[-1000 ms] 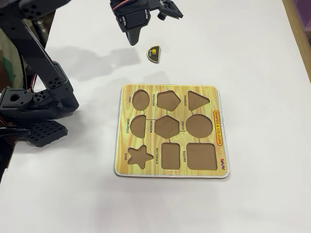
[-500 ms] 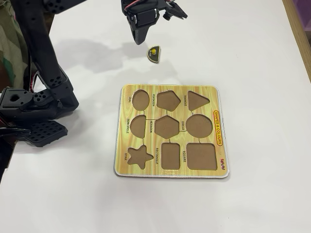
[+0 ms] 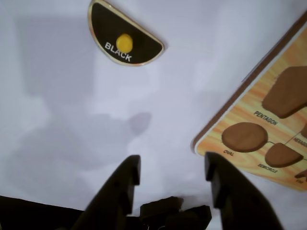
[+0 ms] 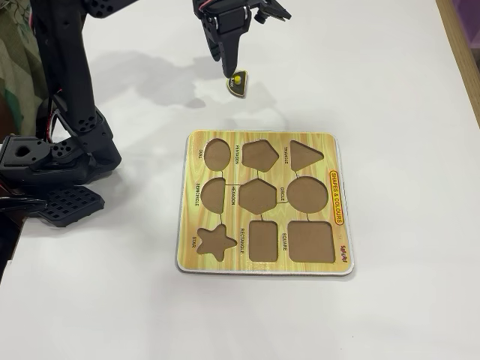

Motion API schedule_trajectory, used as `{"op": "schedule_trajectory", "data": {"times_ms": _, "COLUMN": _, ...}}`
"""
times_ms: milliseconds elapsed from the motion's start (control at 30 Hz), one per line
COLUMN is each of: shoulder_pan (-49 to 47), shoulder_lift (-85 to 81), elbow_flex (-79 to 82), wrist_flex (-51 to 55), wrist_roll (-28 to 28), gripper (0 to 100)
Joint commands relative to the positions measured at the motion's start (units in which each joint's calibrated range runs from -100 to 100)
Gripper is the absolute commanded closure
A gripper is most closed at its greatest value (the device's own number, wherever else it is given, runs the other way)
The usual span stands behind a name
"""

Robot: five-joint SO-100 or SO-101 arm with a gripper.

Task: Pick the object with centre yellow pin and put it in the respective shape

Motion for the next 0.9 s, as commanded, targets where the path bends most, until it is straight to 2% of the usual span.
{"op": "schedule_trajectory", "data": {"times_ms": 0, "shoulder_pan": -0.47, "shoulder_lift": -0.94, "elbow_flex": -2.70, "wrist_flex": 0.22, "wrist_roll": 0.24, "gripper": 84}}
{"op": "schedule_trajectory", "data": {"times_ms": 200, "shoulder_pan": -3.10, "shoulder_lift": 2.66, "elbow_flex": -3.87, "wrist_flex": -0.47, "wrist_roll": -0.13, "gripper": 84}}
{"op": "schedule_trajectory", "data": {"times_ms": 600, "shoulder_pan": -10.23, "shoulder_lift": 12.45, "elbow_flex": -17.27, "wrist_flex": -0.47, "wrist_roll": -0.39, "gripper": 84}}
{"op": "schedule_trajectory", "data": {"times_ms": 867, "shoulder_pan": -11.50, "shoulder_lift": 13.45, "elbow_flex": -18.71, "wrist_flex": -0.30, "wrist_roll": 0.18, "gripper": 84}}
